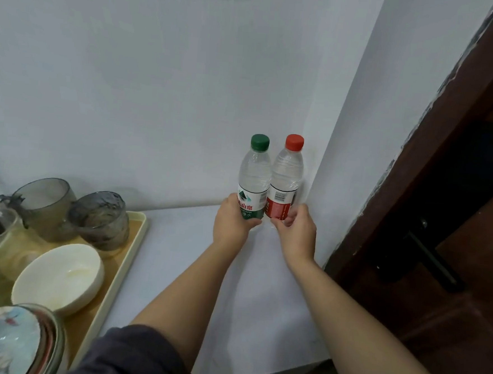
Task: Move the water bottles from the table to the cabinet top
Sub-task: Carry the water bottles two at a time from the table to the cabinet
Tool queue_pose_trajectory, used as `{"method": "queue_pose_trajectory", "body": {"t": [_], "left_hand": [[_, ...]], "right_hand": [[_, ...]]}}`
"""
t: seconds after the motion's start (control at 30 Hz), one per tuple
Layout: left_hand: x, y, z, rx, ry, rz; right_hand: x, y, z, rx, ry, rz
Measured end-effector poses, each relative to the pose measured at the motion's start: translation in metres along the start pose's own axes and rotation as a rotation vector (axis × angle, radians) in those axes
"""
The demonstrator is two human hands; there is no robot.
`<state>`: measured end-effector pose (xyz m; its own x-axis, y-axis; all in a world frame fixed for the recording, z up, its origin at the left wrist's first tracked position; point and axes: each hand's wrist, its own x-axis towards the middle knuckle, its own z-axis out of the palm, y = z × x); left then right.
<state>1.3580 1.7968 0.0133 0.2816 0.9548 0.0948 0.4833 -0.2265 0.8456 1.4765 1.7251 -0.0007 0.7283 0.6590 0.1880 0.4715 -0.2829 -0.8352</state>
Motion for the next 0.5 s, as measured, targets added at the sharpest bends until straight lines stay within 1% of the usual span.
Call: {"method": "queue_pose_trajectory", "body": {"t": [0.13,0.5], "left_hand": [[0.011,-0.001,0.007,0.016,0.006,-0.006],[0.031,0.009,0.018,0.024,0.034,-0.059]], "right_hand": [[0.004,0.0,0.006,-0.078,-0.002,-0.024],[0.025,-0.008,0.019,-0.2,0.009,0.004]]}}
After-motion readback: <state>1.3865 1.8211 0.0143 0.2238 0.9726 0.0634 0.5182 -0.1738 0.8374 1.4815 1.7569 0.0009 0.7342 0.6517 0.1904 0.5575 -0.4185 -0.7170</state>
